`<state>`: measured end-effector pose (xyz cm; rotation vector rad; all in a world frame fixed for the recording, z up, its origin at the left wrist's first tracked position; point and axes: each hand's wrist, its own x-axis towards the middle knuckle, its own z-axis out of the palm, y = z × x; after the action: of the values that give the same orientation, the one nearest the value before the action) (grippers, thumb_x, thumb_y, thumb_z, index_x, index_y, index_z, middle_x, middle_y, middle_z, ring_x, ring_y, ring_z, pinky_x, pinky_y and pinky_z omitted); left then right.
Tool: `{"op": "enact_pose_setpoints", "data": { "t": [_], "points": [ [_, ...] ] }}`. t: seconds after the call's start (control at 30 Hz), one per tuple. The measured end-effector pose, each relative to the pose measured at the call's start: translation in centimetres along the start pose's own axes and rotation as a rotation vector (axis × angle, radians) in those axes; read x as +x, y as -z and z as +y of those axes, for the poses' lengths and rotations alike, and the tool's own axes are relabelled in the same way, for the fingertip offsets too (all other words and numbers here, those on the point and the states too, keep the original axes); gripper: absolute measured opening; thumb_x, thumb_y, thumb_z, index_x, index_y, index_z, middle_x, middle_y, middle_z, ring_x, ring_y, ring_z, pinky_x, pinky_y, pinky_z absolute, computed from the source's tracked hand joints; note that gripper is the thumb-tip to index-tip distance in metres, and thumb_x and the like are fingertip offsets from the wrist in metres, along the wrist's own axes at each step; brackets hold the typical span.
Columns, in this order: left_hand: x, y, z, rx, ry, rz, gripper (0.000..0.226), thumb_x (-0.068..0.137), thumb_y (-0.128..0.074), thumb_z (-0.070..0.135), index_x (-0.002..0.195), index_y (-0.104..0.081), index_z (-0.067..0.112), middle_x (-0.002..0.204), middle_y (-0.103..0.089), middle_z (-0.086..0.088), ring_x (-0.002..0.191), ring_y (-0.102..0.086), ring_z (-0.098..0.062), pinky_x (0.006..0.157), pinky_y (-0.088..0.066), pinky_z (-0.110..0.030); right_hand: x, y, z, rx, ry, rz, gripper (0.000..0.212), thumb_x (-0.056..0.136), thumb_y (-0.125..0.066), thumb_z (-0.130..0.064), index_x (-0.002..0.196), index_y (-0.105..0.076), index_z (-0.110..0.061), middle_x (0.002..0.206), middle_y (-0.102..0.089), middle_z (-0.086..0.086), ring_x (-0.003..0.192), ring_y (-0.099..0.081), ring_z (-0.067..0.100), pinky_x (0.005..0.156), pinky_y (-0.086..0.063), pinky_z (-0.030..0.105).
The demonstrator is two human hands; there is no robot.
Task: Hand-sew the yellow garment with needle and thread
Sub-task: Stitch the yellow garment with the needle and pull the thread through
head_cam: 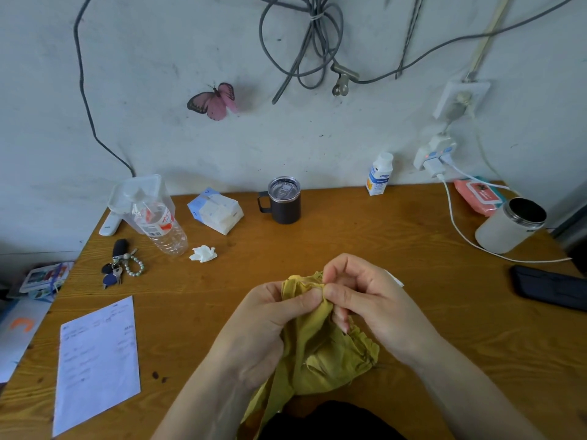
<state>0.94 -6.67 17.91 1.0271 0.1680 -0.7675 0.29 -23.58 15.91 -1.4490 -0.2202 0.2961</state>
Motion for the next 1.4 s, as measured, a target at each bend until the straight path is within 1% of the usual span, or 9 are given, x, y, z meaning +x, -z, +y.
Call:
{"op": "enact_pose_setpoints", "data": {
  "t": [0.1,0.27,0.43,0.6,0.73,0.93,1.03,1.23,1.4],
  "points": [
    [-0.2,0.2,0.2,-0.001,-0.040,-0.044,0.018,0.077,-0.066,0.010,0.079,-0.073,-0.006,0.076,-0.071,-0.023,0.070,-0.071,-0.027,0.069,-0.058,-0.032,0.0,0.2,0.1,0.002,-0.016,-0.043,0.009,0.088,-0.053,-0.020,0.090,-0.060,-0.026,0.060,-0.057,-0.003,0.058,-0.055,0.012,0.059,-0.047,0.021],
    [0.1,0.2,-0.2,0.067,-0.059,0.026,0.021,0.076,-0.068,0.012,0.082,-0.072,-0.008,0.078,-0.071,-0.023,0.072,-0.070,-0.028,0.071,-0.058,-0.033,0.1,0.2,0.1,-0.034,-0.002,-0.035,0.007,0.090,-0.049,-0.015,0.093,-0.055,-0.017,0.062,-0.058,-0.004,0.059,-0.056,0.011,0.058,-0.048,0.022],
    [0.2,0.2,-0.3,0.115,-0.058,0.153,0.021,0.066,-0.072,0.016,0.078,-0.076,-0.001,0.083,-0.074,-0.021,0.074,-0.073,-0.028,0.066,-0.060,-0.032,0.0,0.1,-0.2,-0.576,0.259,0.192,0.008,0.086,-0.062,-0.029,0.092,-0.064,-0.025,0.085,-0.059,-0.014,0.063,-0.054,0.006,0.059,-0.042,0.012],
    [0.3,-0.1,-0.5,0.161,-0.076,0.172,0.022,0.067,-0.071,0.018,0.078,-0.075,-0.001,0.086,-0.074,-0.023,0.078,-0.073,-0.030,0.072,-0.061,-0.036,0.3,-0.8,-0.1,-0.843,0.540,0.303,0.021,0.086,-0.059,-0.028,0.082,-0.070,-0.011,0.094,-0.059,0.000,0.073,-0.057,0.009,0.061,-0.050,0.024],
    [0.5,-0.3,-0.5,0.254,-0.064,0.207,0.027,0.070,-0.072,0.022,0.079,-0.073,-0.003,0.084,-0.074,-0.021,0.078,-0.072,-0.031,0.078,-0.060,-0.040,0.3,-1.5,0.9,-0.752,0.664,0.410,0.016,0.086,-0.060,-0.015,0.078,-0.069,-0.004,0.087,-0.061,0.003,0.079,-0.058,0.006,0.066,-0.051,0.020],
    [0.3,-0.6,-0.4,0.259,-0.065,0.234,0.033,0.073,-0.072,0.022,0.086,-0.069,-0.008,0.090,-0.071,-0.028,0.085,-0.068,-0.039,0.090,-0.053,-0.052,0.6,-1.9,2.1,-0.830,0.624,0.482,0.020,0.090,-0.053,-0.014,0.083,-0.068,-0.003,0.092,-0.063,0.006,0.084,-0.058,0.006,0.071,-0.051,0.018],
    [0.4,-0.9,-0.5,0.270,-0.055,0.191,0.024,0.074,-0.071,0.021,0.076,-0.071,-0.003,0.072,-0.071,-0.016,0.069,-0.069,-0.024,0.077,-0.058,-0.040,0.8,-2.6,2.3,-0.917,0.703,0.551,0.022,0.089,-0.047,-0.006,0.078,-0.066,0.000,0.086,-0.063,0.010,0.078,-0.055,0.011,0.066,-0.048,0.019],
    [0.9,-0.9,-0.3,0.230,0.000,0.189,0.016,0.078,-0.068,0.011,0.068,-0.072,-0.002,0.067,-0.070,-0.012,0.063,-0.068,-0.019,0.065,-0.059,-0.030,1.1,-2.6,2.4,-1.022,0.812,0.586,0.023,0.084,-0.046,-0.001,0.070,-0.065,0.002,0.079,-0.064,0.013,0.067,-0.052,0.018,0.053,-0.045,0.034],
    [1.2,-0.6,0.0,0.111,0.034,0.141,0.012,0.074,-0.069,0.009,0.064,-0.074,0.005,0.064,-0.070,-0.012,0.061,-0.070,-0.021,0.060,-0.058,-0.030,1.5,-3.0,2.7,-0.750,0.676,0.629,0.022,0.089,-0.046,-0.007,0.076,-0.062,0.001,0.085,-0.060,0.008,0.078,-0.053,0.014,0.065,-0.047,0.026]
  ]
}}
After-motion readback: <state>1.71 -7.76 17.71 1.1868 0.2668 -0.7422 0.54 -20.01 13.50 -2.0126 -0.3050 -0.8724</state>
